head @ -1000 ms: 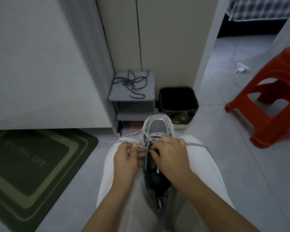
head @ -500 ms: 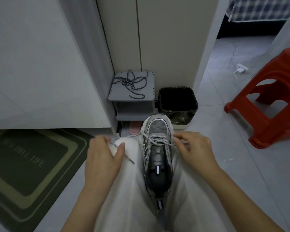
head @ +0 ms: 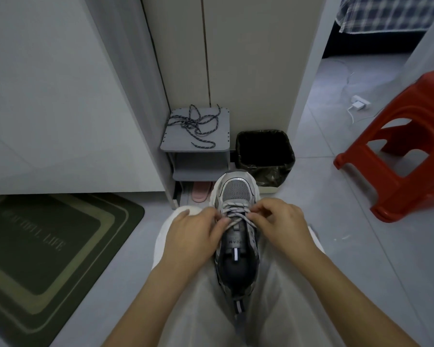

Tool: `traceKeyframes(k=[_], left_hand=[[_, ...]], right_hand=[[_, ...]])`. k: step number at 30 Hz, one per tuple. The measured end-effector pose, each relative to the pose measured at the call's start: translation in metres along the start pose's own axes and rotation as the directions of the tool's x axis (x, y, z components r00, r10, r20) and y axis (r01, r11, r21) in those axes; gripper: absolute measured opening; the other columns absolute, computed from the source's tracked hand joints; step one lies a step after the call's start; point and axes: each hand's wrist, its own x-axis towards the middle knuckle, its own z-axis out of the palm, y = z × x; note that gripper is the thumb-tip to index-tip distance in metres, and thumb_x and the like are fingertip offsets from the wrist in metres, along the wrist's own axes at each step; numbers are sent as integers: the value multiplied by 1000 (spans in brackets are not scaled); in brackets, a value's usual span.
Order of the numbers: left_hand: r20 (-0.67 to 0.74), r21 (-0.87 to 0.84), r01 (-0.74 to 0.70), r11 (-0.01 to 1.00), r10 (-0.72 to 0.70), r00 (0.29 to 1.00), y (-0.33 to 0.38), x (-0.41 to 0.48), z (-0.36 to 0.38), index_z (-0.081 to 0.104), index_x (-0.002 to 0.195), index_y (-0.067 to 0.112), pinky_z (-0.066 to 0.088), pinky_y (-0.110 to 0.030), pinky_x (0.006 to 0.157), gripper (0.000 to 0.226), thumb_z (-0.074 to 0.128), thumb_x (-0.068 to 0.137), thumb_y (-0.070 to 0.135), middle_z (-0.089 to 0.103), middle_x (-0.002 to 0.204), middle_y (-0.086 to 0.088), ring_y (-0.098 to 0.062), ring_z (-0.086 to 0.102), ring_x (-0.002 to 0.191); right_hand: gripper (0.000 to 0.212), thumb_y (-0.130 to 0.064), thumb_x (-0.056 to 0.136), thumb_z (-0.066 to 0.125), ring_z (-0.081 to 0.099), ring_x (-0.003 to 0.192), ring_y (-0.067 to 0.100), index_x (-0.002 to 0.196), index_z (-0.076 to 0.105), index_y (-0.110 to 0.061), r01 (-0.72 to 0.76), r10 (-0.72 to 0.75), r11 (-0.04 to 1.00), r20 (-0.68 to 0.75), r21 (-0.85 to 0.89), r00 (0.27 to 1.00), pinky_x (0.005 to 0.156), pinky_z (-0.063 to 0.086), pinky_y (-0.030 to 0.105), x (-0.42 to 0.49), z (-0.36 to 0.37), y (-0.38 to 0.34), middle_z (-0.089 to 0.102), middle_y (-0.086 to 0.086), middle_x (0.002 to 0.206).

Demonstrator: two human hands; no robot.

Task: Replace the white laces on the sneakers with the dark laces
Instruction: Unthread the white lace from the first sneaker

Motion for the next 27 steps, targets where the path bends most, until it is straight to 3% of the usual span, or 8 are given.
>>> traceKeyframes(k=[3, 6, 9, 15, 18, 22, 24, 27], left_hand=[[-7, -13, 6, 1000, -6, 1000, -3, -9, 6, 60, 109, 31, 43, -31, 79, 52, 50, 76, 71, 68, 89, 7, -17, 61, 89], [19, 12, -42, 999, 42, 999, -11, -13, 26, 50, 126, 33, 42, -32, 91, 69, 48, 71, 75, 59, 114, 12, -13, 54, 104], [-21, -34, -65, 997, 64, 998, -16, -17, 40, 50, 128, 29, 39, -37, 97, 65, 48, 75, 67, 60, 117, 12, -14, 53, 105], [-81, -117, -50, 992, 41, 996, -17, -20, 49, 50, 130, 30, 25, -40, 113, 64, 49, 75, 64, 57, 127, 13, -9, 49, 119], [-37, -109, -40, 993, 36, 999, -17, -20, 50, 43, 134, 34, 16, -38, 117, 66, 44, 76, 65, 52, 133, 17, -3, 44, 124], [-39, -100, -20, 995, 16, 999, -17, -21, 51, 44, 133, 32, 18, -39, 116, 66, 43, 76, 65, 53, 133, 16, -4, 45, 123], [-52, -108, -17, 994, 11, 999, -18, -20, 52, 47, 131, 31, 21, -39, 115, 65, 45, 75, 64, 55, 130, 14, -6, 48, 121], [-64, -113, -13, 993, 6, 998, -18, -21, 52, 48, 131, 31, 22, -38, 113, 65, 45, 75, 64, 56, 128, 14, -7, 48, 120]], right_hand=[[10, -27, 78, 73, 55, 72, 10, 82, 68, -20, 19, -20, 999, 22, 31, 1000, 75, 48, 31, 3, 4, -4, 56, -11, 80], [10, -25, 88, 61, 55, 75, 20, 85, 58, -15, 111, -106, 990, 66, -91, 992, 66, 44, 33, 3, 7, -10, 56, -2, 83], [12, -21, 92, 54, 55, 62, 31, 87, 53, -10, 211, -211, 951, 27, -226, 977, 54, 32, 30, 8, 7, -11, 60, 8, 74], [13, -15, 91, 55, 51, 54, 26, 80, 51, -9, 322, -327, 912, 23, -253, 945, 55, 33, 29, 19, -4, -17, 56, 4, 65], [12, -20, 87, 62, 52, 57, 19, 78, 56, -14, 278, -297, 933, -54, -228, 953, 61, 43, 32, 15, -4, -13, 58, -2, 67], [17, -36, 78, 72, 53, 67, 4, 84, 64, -22, -27, 27, 1000, 13, -7, 1000, 70, 44, 23, 7, -3, -1, 60, -12, 75], [15, -33, 79, 72, 55, 69, 8, 78, 65, -21, -27, 26, 1000, 39, 14, 999, 70, 46, 26, 3, 2, 2, 60, -9, 75], [15, -26, 85, 64, 53, 59, 15, 74, 58, -17, 111, -114, 989, -26, -95, 993, 57, 42, 29, 2, 4, 0, 59, -6, 65]])
